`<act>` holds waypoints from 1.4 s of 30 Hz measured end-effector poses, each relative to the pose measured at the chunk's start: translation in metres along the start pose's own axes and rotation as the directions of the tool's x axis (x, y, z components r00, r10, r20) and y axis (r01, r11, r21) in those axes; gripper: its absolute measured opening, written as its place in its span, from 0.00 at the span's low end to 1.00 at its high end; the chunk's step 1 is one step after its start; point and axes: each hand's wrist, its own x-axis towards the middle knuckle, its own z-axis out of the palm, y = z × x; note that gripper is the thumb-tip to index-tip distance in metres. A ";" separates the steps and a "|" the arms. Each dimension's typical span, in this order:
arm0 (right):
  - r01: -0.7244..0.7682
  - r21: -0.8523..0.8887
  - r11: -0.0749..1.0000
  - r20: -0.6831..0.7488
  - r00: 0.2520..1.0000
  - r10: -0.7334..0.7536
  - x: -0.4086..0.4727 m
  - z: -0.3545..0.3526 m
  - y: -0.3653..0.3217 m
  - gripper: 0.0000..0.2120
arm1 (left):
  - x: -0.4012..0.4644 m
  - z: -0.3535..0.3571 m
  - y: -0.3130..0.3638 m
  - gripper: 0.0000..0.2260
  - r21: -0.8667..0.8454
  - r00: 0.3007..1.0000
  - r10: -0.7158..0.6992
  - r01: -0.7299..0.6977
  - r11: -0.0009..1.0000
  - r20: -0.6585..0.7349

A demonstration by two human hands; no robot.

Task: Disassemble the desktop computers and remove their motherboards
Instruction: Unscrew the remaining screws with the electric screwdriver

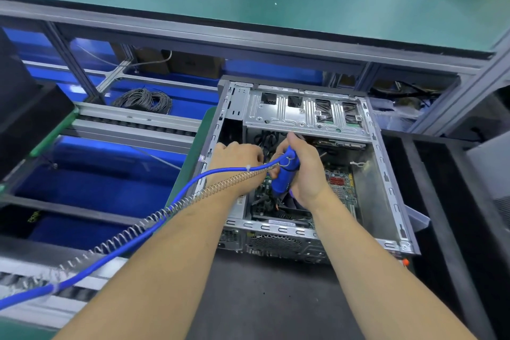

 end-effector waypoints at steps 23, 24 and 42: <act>0.088 0.123 0.988 -0.193 0.979 -0.063 -0.001 -0.024 -0.011 0.21 | 0.002 0.003 0.043 0.06 0.489 0.790 0.144 -0.499 0.716 0.596; 0.086 0.135 0.987 -0.199 0.978 -0.058 -0.001 -0.024 -0.011 0.21 | 0.003 0.003 0.042 0.03 0.486 0.778 0.159 -0.522 0.701 0.608; 0.103 0.041 0.994 -0.232 0.969 -0.091 -0.008 -0.032 -0.013 0.19 | 0.002 0.015 0.043 0.24 0.439 0.838 0.119 -0.394 0.807 0.533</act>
